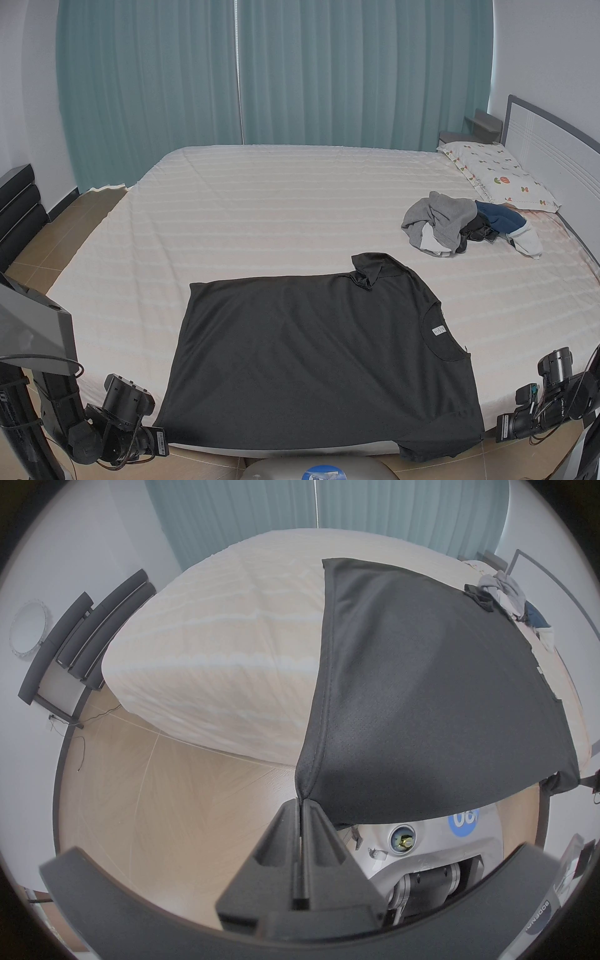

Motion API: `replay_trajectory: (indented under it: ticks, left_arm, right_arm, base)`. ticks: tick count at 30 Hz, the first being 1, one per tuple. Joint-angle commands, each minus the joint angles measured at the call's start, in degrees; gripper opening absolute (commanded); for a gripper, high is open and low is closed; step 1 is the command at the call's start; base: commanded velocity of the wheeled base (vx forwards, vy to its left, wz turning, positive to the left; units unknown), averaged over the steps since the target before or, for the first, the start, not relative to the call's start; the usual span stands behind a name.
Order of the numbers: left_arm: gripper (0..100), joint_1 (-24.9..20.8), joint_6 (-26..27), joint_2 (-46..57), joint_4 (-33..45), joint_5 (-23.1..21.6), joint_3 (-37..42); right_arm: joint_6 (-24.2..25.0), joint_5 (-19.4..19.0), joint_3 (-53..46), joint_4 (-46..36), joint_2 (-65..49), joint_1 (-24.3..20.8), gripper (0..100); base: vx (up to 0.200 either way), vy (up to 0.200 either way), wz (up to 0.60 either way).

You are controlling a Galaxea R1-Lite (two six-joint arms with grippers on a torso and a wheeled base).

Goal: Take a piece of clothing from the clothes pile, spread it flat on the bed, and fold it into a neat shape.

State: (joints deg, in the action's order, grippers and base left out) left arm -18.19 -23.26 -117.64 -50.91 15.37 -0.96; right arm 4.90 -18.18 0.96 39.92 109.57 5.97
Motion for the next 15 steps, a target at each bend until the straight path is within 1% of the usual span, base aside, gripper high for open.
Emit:
replay_trajectory:
  ticks: [1, 5, 6, 7, 8, 11, 15]
  left_arm:
    - [0, -0.5, -0.2, 1.6, -1.5, -0.2, 0.7]
    - [0, 1.3, -2.8, 1.9, -12.4, -0.5, -0.5]
    - [0, 1.3, -2.8, 1.9, -12.4, -0.5, -0.5]
    - [0, 2.5, -4.3, 1.8, -16.3, -0.4, -1.1]
    - [0, 3.2, -5.0, 1.7, -18.0, -0.4, -1.8]
    - [0, 5.4, -7.0, 1.9, -19.9, -0.5, -4.4]
    - [0, 5.8, -10.1, 2.6, -19.9, -0.4, -6.9]
  right_arm:
    - [-0.4, 0.3, -0.9, 0.4, -3.5, 0.0, 0]
    - [2.2, -0.3, 1.1, 4.6, -5.5, -0.1, 0]
    - [2.2, -0.3, 1.1, 4.6, -5.5, -0.1, 0]
    - [4.2, -0.3, 2.6, 6.2, -5.8, -0.2, 0]
    - [5.6, -0.3, 3.8, 7.1, -5.8, -0.3, 0]
    - [8.7, -0.3, 6.4, 9.0, -5.6, -0.9, 0]
    - [10.0, -0.2, 9.5, 9.2, -5.4, -2.2, 0]
  base:
    - [0.0, 0.0, 0.0]
    - [0.0, 0.0, 0.0]
    - [0.0, 0.0, 0.0]
    - [0.0, 0.0, 0.0]
    - [0.0, 0.0, 0.0]
    - [0.0, 0.0, 0.0]
    - [0.0, 0.0, 0.0]
